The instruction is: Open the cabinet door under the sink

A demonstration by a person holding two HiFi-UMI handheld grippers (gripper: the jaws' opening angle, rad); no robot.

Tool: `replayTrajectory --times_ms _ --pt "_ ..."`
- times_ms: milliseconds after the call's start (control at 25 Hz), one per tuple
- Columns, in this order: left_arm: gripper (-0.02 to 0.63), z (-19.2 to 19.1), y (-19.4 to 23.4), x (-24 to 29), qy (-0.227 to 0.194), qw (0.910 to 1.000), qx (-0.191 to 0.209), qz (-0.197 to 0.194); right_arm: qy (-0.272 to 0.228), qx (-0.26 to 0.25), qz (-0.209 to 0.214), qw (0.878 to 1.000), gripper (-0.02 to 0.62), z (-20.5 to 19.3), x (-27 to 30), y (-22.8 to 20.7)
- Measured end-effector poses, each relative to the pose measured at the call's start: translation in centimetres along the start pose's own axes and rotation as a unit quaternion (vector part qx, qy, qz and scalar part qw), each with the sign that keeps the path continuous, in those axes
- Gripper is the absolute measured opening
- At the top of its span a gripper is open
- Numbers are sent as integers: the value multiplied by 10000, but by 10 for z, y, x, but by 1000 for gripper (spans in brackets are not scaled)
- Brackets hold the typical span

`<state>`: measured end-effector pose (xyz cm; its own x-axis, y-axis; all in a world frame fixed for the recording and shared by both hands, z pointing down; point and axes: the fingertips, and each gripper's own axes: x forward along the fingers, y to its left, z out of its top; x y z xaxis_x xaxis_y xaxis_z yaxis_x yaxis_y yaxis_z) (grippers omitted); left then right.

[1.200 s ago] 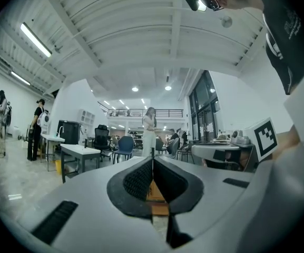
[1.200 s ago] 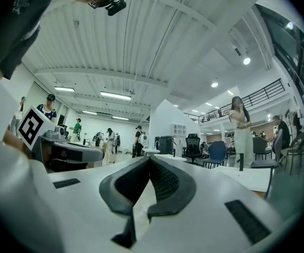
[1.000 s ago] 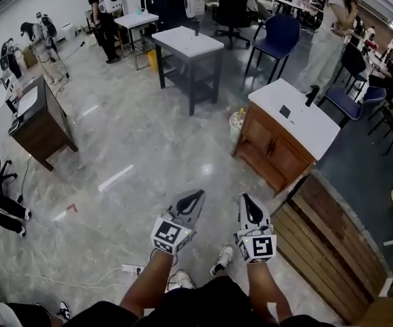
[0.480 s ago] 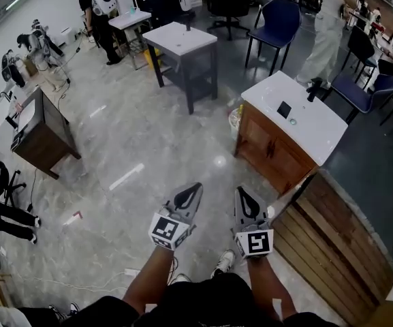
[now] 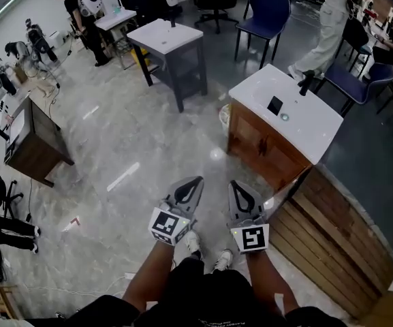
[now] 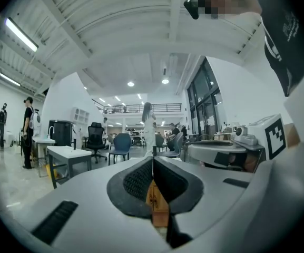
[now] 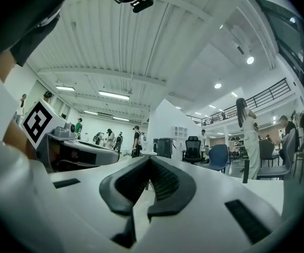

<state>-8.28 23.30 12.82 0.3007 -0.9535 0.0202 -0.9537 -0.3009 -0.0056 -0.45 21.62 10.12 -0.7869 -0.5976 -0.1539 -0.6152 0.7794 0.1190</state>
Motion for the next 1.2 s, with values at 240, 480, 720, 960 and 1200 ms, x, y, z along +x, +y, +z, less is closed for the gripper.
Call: replayTrajectory --times_ms 240,480,720,960,1200 --pt "23 -15 28 33 6 9993 -112 -361 192 -187 -217 9994 18 -17 35 -16" --pt "23 -2 71 70 -192 9956 36 -915 485 -271 -582 9968 18 -34 87 -32" --pt "23 -11 108 95 -161 9927 -123 -1191 541 -470 -908 9933 18 -37 120 -48" --pt "23 -17 117 124 -114 9894 -248 -1429 586 -514 -1219 9895 18 -44 139 -72" --pt "23 -32 114 170 54 9866 -198 -1620 761 -382 -1438 9859 18 -74 143 -109"
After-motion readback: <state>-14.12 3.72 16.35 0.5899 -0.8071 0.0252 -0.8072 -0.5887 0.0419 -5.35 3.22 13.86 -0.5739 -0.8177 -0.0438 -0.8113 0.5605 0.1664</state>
